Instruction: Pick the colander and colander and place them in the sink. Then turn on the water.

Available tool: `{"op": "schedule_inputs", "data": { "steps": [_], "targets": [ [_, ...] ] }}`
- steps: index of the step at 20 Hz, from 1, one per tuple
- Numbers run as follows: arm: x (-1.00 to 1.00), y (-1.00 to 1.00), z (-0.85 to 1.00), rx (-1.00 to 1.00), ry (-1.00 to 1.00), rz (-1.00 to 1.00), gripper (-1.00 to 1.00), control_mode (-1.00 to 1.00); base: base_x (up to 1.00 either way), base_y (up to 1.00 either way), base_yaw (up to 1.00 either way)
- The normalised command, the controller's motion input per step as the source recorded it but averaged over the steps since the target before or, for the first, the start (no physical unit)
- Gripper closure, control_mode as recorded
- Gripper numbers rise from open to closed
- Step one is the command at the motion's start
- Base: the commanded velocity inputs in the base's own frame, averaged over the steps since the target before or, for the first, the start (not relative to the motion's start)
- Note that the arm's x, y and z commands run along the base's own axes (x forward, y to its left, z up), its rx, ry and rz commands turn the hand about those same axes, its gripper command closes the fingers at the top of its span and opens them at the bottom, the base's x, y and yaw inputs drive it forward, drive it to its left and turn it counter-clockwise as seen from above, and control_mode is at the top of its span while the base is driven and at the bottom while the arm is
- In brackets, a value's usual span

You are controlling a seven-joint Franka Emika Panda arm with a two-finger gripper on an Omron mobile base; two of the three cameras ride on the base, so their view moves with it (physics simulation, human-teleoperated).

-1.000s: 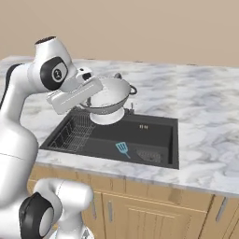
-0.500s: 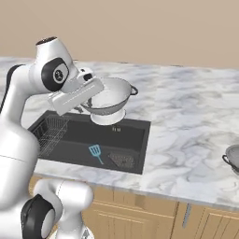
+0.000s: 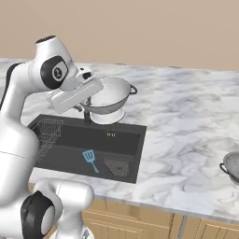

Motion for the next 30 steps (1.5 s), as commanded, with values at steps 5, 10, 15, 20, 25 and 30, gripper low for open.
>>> {"op": "schedule_inputs", "data": {
  "steps": [5, 10, 15, 20, 25, 30],
  "targets": [
    [0.20, -0.20, -0.40, 0.00, 0.03, 0.13, 1.00, -1.00, 0.04, -0.08, 0.01],
    [0.43, 0.00, -0.76, 0.00, 0.15, 0.38, 1.00, -1.00, 0.00, 0.00, 0.00],
    [0.21, 0.00, -0.63, 0.01, 0.17, 0.39, 1.00, -1.00, 0.00, 0.00, 0.00],
    [0.17, -0.03, -0.49, 0.02, 0.23, 0.06, 1.00, -1.00, 0.00, 0.00, 0.00],
    [0.34, 0.00, -0.79, 0.00, 0.18, 0.03, 1.00, -1.00, 0.00, 0.00, 0.00],
    [0.19, 0.00, -0.65, 0.00, 0.02, 0.00, 1.00, -1.00, 0.00, 0.00, 0.00]
  ]
}}
